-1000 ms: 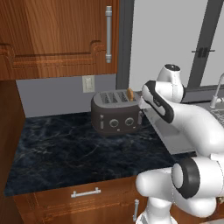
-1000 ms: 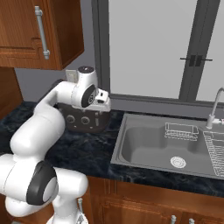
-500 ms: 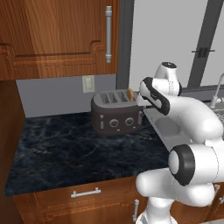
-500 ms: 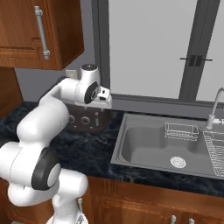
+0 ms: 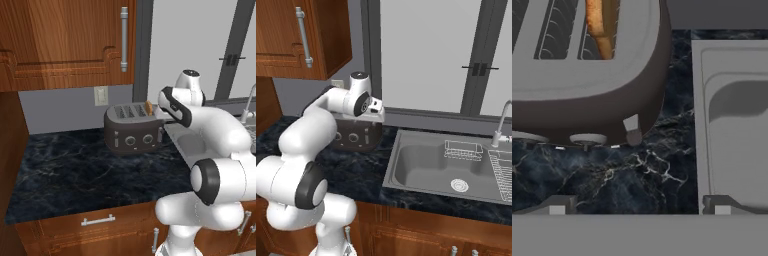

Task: Start the toaster. Once the lever pops up, take the bread to the plate on the dining counter.

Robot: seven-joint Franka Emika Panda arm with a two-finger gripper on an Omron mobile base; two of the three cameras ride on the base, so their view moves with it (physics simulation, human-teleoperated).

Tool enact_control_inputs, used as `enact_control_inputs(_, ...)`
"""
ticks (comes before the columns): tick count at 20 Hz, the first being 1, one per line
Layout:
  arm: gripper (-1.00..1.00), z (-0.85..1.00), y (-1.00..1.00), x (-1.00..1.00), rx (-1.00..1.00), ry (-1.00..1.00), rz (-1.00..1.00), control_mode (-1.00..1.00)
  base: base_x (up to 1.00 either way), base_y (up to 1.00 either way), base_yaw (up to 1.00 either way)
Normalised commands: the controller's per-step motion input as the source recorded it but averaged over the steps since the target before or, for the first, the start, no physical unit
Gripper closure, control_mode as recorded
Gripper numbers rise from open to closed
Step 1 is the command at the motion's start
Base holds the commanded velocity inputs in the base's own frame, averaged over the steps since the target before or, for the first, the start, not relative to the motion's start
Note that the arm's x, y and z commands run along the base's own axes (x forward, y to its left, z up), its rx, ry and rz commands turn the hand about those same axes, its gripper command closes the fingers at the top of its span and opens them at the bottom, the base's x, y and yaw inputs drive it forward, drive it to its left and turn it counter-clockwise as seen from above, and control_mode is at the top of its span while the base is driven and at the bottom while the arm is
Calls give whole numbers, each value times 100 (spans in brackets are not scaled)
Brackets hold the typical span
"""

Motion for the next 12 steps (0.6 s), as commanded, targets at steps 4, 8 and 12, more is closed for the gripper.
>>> enact_control_inputs(4, -100, -3, 0, 19, 0, 0, 0, -100, 0, 0, 0)
enact_control_inputs(8, -100, -11, 0, 25, 0, 0, 0, -100, 0, 0, 0)
enact_control_inputs(12, -100, -12, 0, 25, 0, 1, 0, -100, 0, 0, 0)
